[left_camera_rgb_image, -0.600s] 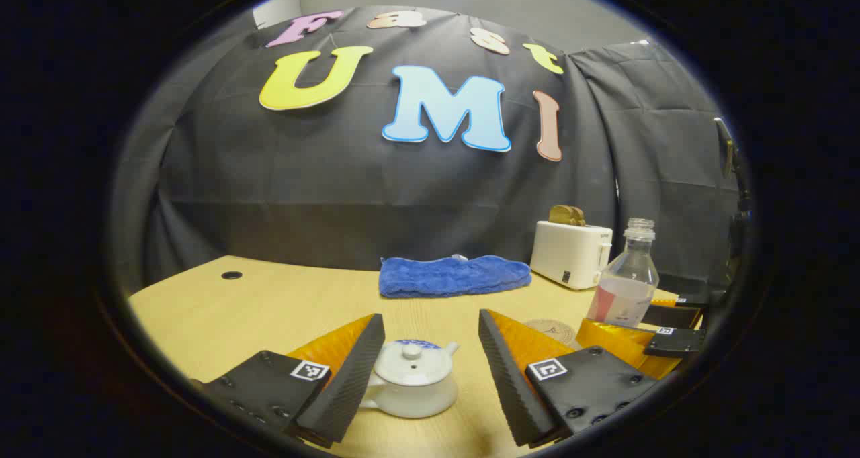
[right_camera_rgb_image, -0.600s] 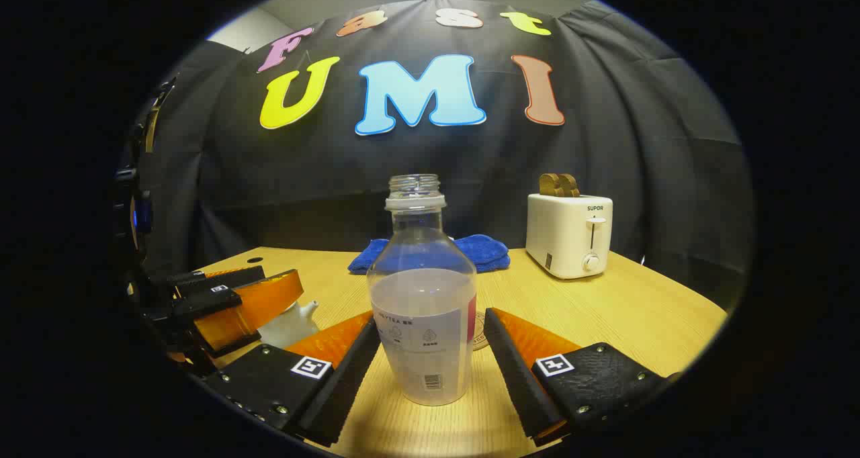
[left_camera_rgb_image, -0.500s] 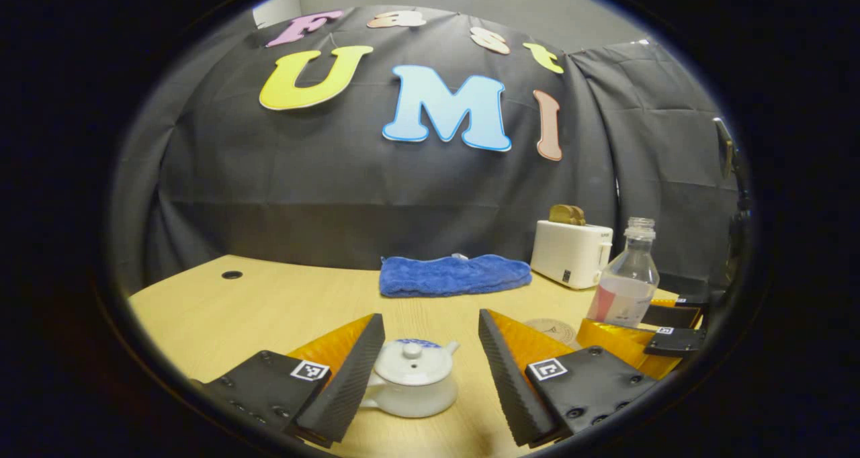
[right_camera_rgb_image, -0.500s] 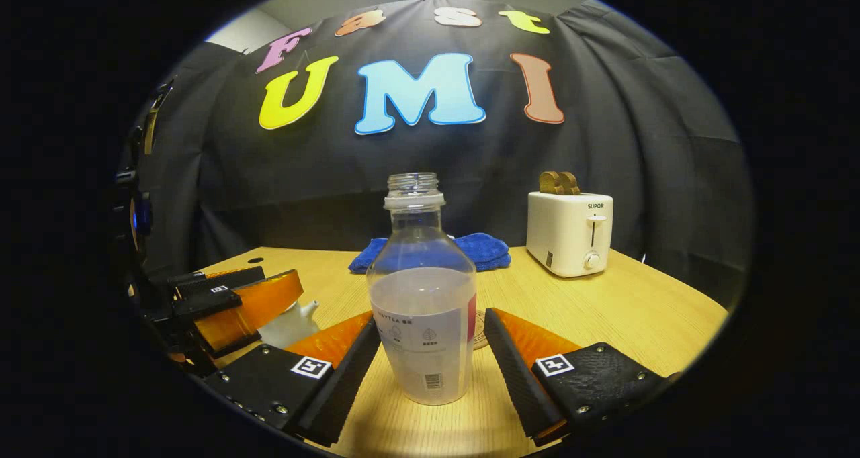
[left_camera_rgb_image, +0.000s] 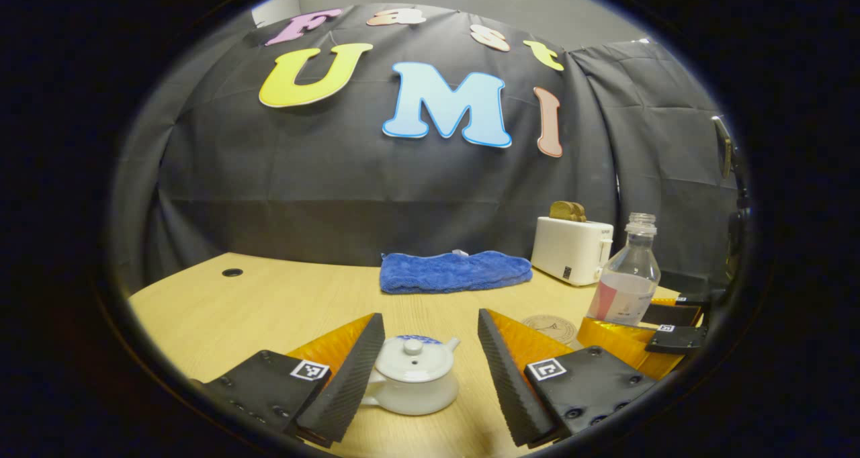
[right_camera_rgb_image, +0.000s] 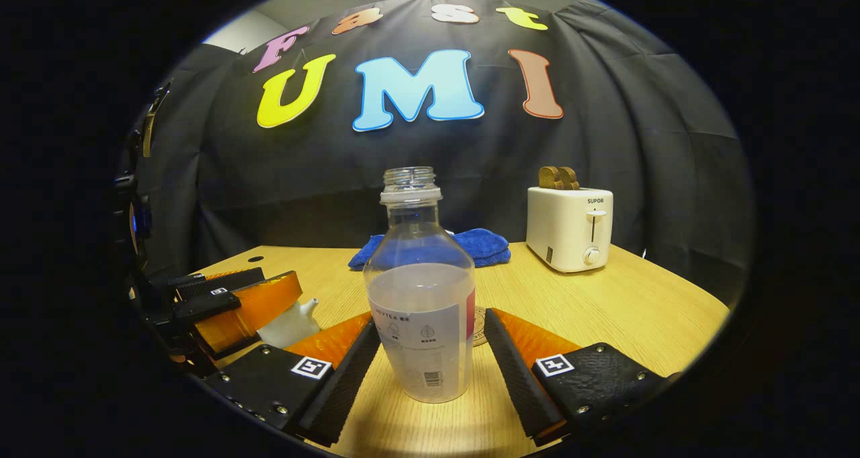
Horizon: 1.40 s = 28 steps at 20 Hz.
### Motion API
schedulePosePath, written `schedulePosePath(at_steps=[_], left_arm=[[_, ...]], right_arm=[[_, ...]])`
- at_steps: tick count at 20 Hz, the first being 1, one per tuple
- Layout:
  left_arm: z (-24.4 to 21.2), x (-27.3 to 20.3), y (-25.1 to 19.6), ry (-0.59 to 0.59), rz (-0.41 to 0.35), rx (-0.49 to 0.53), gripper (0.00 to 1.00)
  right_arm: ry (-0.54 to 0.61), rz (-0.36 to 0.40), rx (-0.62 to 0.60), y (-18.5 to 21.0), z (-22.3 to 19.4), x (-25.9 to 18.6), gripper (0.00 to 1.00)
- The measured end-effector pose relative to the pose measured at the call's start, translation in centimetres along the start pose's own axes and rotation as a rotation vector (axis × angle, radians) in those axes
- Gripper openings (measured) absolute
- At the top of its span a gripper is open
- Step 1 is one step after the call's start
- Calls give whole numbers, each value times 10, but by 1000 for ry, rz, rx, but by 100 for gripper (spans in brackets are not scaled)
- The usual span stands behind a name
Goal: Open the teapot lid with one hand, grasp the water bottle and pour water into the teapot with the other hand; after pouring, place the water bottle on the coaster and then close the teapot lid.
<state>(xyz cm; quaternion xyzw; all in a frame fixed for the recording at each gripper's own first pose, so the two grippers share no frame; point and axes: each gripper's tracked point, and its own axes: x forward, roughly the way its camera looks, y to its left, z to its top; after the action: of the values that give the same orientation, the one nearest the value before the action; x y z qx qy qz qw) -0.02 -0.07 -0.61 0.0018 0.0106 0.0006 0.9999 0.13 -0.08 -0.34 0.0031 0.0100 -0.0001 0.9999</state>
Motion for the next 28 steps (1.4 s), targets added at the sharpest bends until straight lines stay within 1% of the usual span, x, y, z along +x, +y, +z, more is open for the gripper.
schedulePosePath(at_steps=[6,7,10,15,16,19,21,22,23,25,28], left_arm=[[-2,0,0,9,1,7,89],[0,0,2,6,4,8,89],[0,-1,3,2,6,10,82],[-8,1,-1,27,2,22,64],[-6,1,-1,25,2,29,59],[-5,2,7,28,34,48,43],[-7,2,8,27,34,47,32],[-8,1,7,30,37,55,31],[-3,0,13,33,63,70,31],[-6,1,15,26,63,65,21],[-9,2,15,20,56,52,21]], right_arm=[[10,2,-3,1,-2,0,95],[12,3,-1,2,-3,0,95],[17,2,-3,1,-4,0,95],[20,6,-13,3,-4,1,95],[21,7,-15,3,-4,0,95],[26,9,-11,4,-4,1,95],[29,10,-6,4,-5,0,95],[31,11,-5,4,-6,1,95],[32,13,-3,4,-5,1,95],[33,14,-4,4,-6,0,95],[33,13,-5,5,-6,1,95]])
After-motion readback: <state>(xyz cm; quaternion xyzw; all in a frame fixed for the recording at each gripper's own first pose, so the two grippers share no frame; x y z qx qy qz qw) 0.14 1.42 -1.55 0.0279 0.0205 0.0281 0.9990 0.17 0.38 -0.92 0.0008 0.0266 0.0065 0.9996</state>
